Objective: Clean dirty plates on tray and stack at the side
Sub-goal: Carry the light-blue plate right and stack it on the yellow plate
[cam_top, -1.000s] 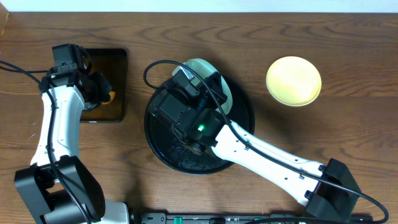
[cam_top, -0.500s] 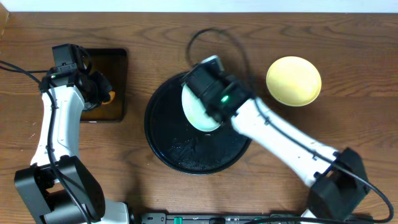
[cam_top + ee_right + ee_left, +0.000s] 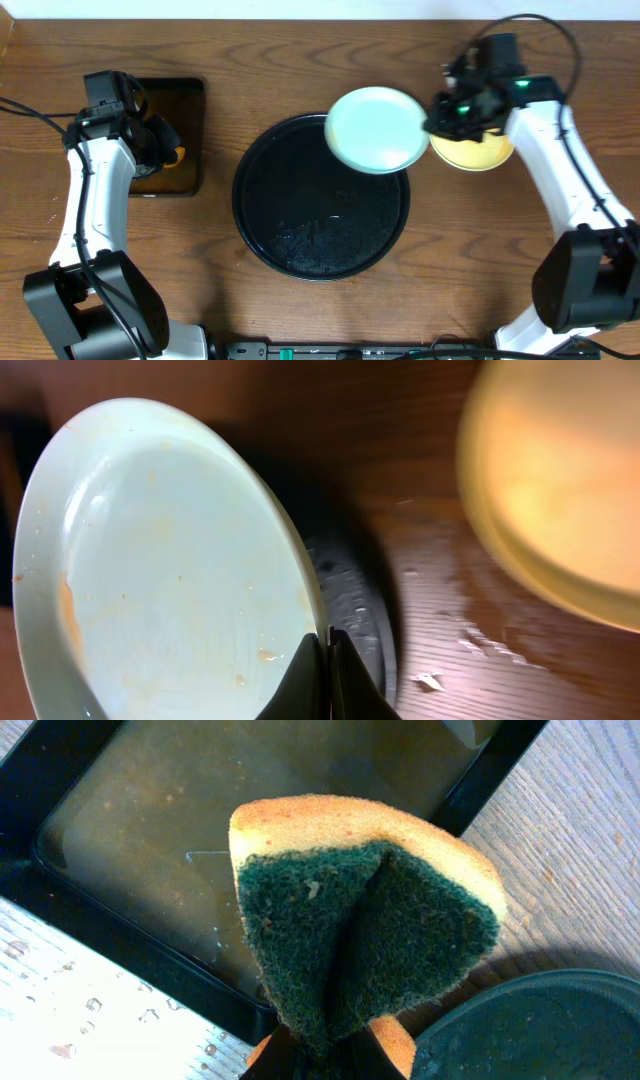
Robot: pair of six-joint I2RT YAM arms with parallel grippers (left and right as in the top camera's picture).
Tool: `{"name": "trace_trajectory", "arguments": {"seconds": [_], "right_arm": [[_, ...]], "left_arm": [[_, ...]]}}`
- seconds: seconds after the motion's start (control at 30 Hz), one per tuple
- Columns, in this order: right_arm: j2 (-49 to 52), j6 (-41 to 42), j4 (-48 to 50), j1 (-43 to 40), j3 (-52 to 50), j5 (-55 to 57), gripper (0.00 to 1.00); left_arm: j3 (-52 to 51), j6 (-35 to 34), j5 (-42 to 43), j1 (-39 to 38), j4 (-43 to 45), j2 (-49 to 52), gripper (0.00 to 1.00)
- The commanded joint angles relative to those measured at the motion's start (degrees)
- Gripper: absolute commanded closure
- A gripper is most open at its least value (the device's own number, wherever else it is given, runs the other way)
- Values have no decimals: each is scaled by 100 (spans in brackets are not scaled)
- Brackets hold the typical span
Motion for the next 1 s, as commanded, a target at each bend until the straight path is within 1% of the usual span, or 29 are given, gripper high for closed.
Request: {"name": "trace_trajectory", "arguments": {"seconds": [0.0,0.1,0.23,0.4,0.5,0.63,0.73,0.77,0.8,0.83,0.9,0.97], "right_arm": [[-153,-22,-13,-636,9,-186,99],[-153,173,35,-1156,-57,511,99],[-149,173,310,-1530,-153,1180,99],[-55,227,754,-1591,-319,1340,99],[131,649,809,-1587,-343,1891,99],[525,723,940,-1587,-343,1987,99],[785,1091,957,-1596,-343,2166,99],[844,1082,986,-1598,-343,2052,95],[861,1038,984,-1598,-343,1915,87],[874,927,975,-1598,-343,1718,81],[857,588,975,-1591,-337,1134,74],[815,238,973,-1580,-337,378,73]], "left_arm": [[-2,79,-9,24,-22,13,92],[-2,76,-9,24,-20,13,92],[-2,76,-9,24,-13,13,92],[-2,76,-9,24,-7,13,92],[-2,76,-9,24,-11,13,92],[-2,76,-9,24,-11,13,92],[-2,76,-9,24,-11,13,92],[-2,76,-9,24,-9,13,92],[-2,76,-9,24,-7,13,92],[-2,76,-9,24,-7,13,92],[-2,76,-9,24,0,13,92],[-2,76,-9,24,13,13,92]]}}
